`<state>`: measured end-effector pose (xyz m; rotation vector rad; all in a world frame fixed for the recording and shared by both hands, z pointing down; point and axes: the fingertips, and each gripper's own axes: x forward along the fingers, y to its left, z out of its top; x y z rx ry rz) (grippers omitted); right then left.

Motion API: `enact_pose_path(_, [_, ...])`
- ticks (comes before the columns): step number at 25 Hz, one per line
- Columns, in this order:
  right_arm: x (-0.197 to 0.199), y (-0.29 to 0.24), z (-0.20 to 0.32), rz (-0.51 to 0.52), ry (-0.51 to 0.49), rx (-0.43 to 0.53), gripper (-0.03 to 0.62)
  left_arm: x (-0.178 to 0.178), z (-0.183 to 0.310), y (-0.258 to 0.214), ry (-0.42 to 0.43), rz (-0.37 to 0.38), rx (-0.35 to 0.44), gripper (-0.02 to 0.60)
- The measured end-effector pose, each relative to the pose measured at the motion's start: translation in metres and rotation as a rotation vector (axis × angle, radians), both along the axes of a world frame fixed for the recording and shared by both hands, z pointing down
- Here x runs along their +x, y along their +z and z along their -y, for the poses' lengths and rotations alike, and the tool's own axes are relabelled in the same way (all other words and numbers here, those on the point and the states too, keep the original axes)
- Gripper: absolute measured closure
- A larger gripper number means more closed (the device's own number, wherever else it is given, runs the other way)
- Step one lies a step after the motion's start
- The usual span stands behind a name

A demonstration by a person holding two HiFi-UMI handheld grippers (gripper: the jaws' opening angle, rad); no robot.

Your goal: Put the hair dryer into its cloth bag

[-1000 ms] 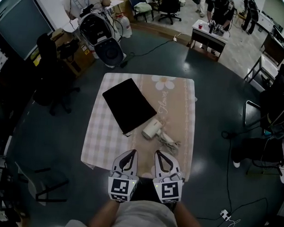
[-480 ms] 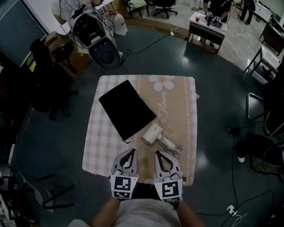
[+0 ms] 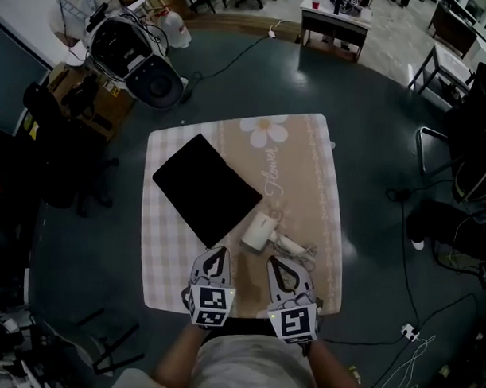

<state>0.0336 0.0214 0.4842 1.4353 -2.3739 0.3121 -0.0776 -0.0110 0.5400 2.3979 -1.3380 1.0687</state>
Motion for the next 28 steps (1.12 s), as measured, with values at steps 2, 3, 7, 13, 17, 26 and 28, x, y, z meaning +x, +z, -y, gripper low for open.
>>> enact_pose_path(2, [0.002, 0.006, 0.002, -0.007, 0.015, -0.02, 0.58, -0.004, 0.007, 0.017, 0.036, 0.069, -0.022, 0.583])
enact_pose_path(3, [0.004, 0.009, 0.003, -0.008, 0.024, -0.03, 0.58, -0.005, 0.011, 0.026, 0.053, 0.099, -0.032, 0.584])
enact_pose_path(7, [0.011, 0.018, 0.008, -0.005, 0.064, -0.057, 0.58, -0.008, 0.023, 0.06, 0.11, 0.178, -0.09, 0.584])
enact_pose_path(13, [0.02, 0.029, 0.007, -0.018, 0.103, -0.09, 0.58, -0.011, 0.035, 0.096, 0.165, 0.236, -0.199, 0.497])
enact_pose_path(17, [0.024, 0.035, 0.006, -0.019, 0.122, -0.103, 0.58, -0.015, 0.038, 0.116, 0.197, 0.263, -0.269, 0.411])
enact_pose_path(26, [0.031, 0.042, 0.005, -0.039, 0.127, -0.125, 0.58, -0.02, 0.048, 0.134, 0.222, 0.289, -0.318, 0.407])
enact_pose_path(28, [0.032, 0.044, 0.004, -0.038, 0.134, -0.127, 0.58, -0.02, 0.05, 0.137, 0.219, 0.285, -0.326, 0.407])
